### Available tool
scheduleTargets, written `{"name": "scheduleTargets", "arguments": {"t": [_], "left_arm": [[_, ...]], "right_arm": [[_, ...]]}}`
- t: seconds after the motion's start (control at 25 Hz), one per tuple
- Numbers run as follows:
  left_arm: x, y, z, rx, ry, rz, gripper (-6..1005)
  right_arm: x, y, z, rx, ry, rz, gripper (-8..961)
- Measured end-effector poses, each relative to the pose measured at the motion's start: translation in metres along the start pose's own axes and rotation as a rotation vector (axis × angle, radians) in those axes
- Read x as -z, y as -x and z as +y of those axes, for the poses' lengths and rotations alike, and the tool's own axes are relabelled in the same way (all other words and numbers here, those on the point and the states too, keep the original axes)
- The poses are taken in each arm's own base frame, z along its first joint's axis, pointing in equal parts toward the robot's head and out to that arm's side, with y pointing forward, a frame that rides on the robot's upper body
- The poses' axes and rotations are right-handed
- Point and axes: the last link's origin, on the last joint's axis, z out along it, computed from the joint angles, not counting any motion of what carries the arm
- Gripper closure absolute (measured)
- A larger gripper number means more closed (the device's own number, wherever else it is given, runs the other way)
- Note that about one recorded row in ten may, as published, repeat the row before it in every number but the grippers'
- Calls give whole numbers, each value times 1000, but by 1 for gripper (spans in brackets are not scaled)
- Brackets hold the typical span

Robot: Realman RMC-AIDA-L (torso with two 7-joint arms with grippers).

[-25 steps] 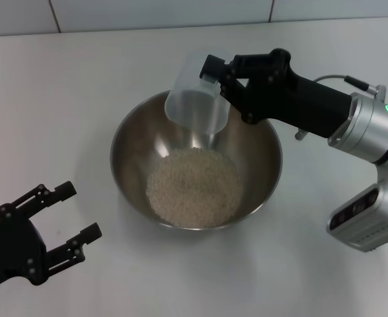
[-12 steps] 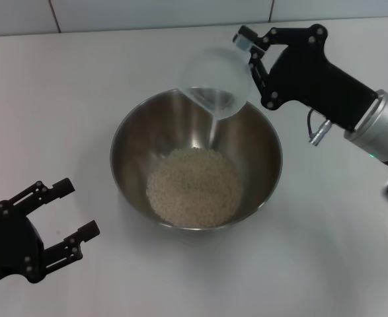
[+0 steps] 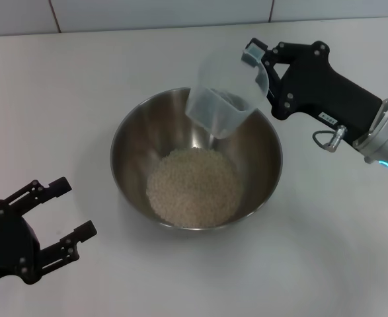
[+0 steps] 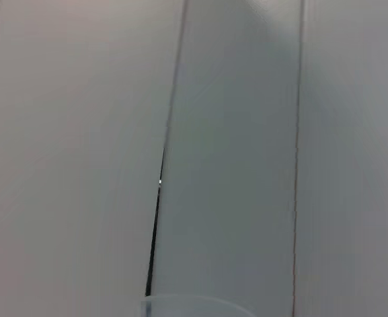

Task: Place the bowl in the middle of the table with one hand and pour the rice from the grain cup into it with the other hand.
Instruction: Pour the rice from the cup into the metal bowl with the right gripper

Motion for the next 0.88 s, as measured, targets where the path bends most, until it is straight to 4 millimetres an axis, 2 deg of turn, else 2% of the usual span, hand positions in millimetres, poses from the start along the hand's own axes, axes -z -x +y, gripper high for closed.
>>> {"name": "scheduleTargets", "arguments": {"t": [0.12,0.52,0.88], "left_arm": [[0,0,0,0,1,1,227],[1,-2,1,-3,9,8,227],[1,-2,1,-2,10,9,227]], "right_arm": [[2,-4,-2,-99,21,55,942],[8,-12,2,-125,32,107,942],[14,-10,0,-119,2,92,940]]}}
